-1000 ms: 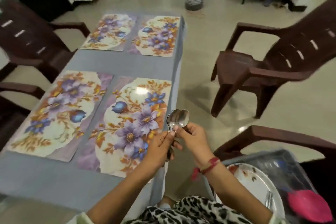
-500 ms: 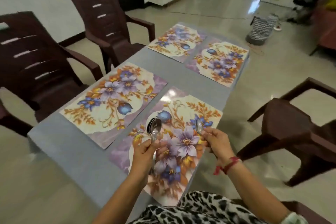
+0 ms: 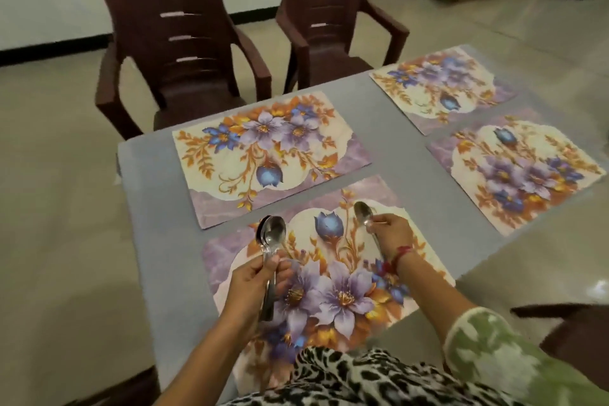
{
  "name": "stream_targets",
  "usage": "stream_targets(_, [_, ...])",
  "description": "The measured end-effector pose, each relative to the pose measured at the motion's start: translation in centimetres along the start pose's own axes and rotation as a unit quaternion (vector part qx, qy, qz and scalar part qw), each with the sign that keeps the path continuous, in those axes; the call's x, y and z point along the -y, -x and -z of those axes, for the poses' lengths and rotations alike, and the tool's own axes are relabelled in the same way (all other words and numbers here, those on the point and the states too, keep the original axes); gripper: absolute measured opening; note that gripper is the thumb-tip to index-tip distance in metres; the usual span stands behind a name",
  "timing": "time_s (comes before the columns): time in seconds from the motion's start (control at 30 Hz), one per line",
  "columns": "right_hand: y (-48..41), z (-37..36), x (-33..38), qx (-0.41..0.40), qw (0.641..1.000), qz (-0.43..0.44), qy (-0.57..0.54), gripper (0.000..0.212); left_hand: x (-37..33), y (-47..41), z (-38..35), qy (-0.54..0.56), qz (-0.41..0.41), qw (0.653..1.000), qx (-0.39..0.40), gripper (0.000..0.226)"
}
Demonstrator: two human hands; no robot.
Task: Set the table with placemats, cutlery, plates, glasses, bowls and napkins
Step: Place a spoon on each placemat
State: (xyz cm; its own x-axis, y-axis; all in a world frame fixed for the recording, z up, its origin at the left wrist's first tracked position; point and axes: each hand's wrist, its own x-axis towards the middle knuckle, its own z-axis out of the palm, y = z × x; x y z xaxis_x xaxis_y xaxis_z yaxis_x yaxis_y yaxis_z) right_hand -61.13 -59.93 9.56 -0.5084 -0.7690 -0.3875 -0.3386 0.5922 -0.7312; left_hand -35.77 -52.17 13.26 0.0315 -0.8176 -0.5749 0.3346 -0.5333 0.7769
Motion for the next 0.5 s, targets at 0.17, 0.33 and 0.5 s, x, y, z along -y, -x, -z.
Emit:
stream_targets(0.17, [-2.3, 0.3, -1.3, 0.044, 0.993, 0.087, 0.060, 0.015, 1.3, -0.2, -4.6, 0.051, -0.023, 0.995, -0.080, 0.016])
stream_targets(0.33, [-2.4, 1.4, -2.1, 0.062, 0.985, 0.139, 0.081, 0.022, 1.6, 0.2, -8.7, 0.053, -0.037, 0.992, -0.112, 0.015])
stream_targets(0.5, [-2.7, 1.7, -2.2, 0.092, 0.977, 0.166, 0.095, 0.025, 1.4, 0.7, -11.3, 0.047, -0.046, 0.992, -0.106, 0.016])
